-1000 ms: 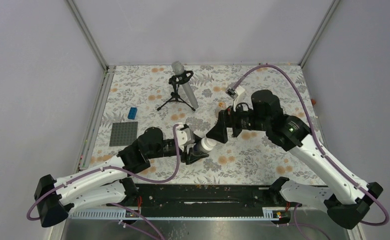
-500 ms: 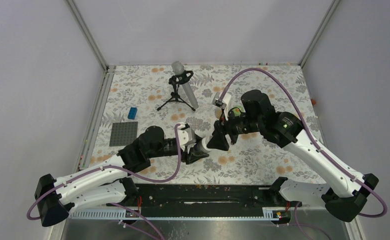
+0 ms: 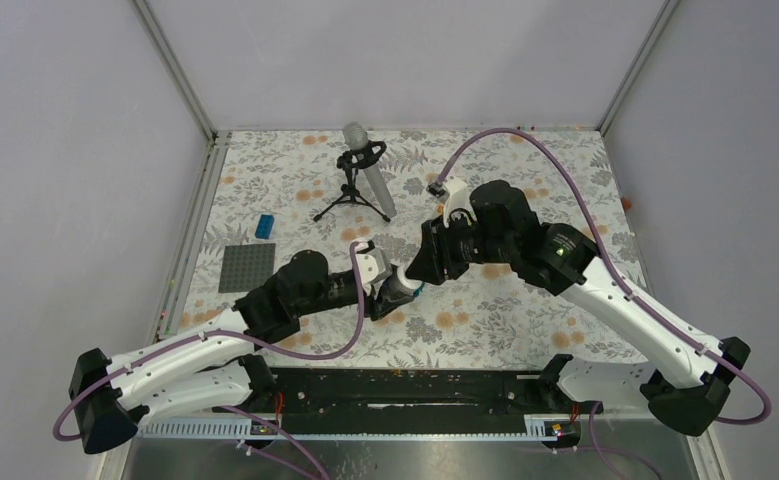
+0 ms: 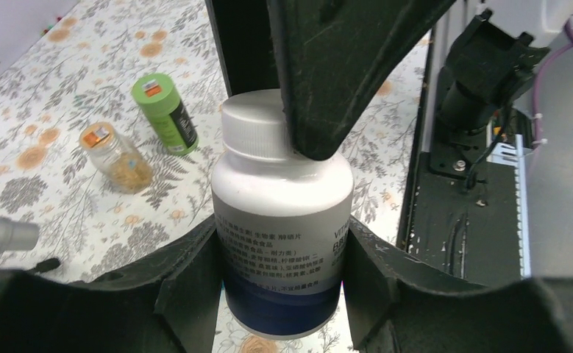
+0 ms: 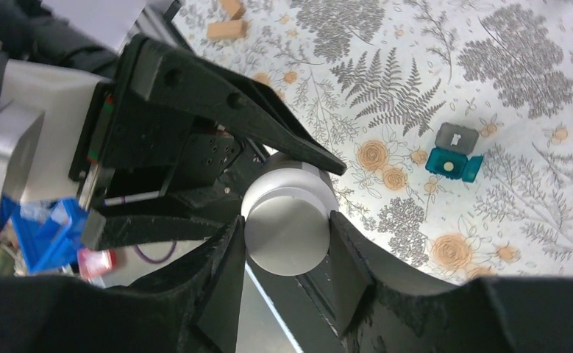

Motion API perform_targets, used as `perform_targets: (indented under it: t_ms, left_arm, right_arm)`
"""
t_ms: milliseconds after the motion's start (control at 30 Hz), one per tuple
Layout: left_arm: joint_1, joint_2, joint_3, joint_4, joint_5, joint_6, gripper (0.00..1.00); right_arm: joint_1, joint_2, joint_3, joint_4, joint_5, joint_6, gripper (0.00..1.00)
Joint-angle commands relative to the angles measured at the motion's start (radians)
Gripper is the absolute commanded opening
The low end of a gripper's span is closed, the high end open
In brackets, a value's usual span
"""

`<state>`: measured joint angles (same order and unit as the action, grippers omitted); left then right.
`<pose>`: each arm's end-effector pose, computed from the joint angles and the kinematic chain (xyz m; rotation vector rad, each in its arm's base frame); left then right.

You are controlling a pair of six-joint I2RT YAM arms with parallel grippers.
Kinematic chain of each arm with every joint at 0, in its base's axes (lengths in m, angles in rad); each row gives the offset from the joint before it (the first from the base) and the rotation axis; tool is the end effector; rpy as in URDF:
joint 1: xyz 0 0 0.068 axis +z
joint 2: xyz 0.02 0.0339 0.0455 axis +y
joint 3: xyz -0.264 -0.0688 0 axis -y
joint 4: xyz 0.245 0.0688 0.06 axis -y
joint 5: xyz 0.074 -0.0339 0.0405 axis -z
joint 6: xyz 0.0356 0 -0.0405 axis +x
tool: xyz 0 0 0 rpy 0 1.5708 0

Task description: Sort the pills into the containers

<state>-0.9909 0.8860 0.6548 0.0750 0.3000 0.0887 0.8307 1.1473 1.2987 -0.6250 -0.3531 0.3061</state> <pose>0.1073 -0.1831 0.3034 1.1216 1.4208 -0.9132 0.1529 0.1857 0.4015 -0.7926 2.0379 1.0420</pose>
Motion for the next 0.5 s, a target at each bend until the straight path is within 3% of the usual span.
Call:
perform_targets:
  t_ms: [0,100,133,233,333,467]
  left_arm:
    - [-0.006,-0.003,0.054,-0.003,-0.079,0.063,0.00]
    - [-0.006,-0.002,0.052,-0.015,-0.114,0.073,0.00]
    - [-0.006,-0.002,0.050,-0.014,-0.121,0.075,0.00]
    - [-0.007,-0.001,0.049,-0.016,-0.124,0.068,0.00]
    - [-0.007,-0.005,0.045,-0.018,-0.110,0.058,0.00]
    - [-0.007,-0.017,0.040,-0.021,-0.062,0.053,0.00]
  right_arm:
    - [0.026,0.037,0.021,0.131,0.295,0.269,0.29]
    - [0.047,0.065,0.040,0.098,0.460,0.404,0.25]
    - [0.053,0.068,0.034,0.112,0.472,0.428,0.30]
    - [0.056,0.026,-0.014,0.212,0.418,0.422,0.67]
    - [0.054,-0.038,-0.040,0.288,0.299,0.251,0.90]
    - [0.054,-0.114,-0.031,0.206,0.070,-0.031,0.95]
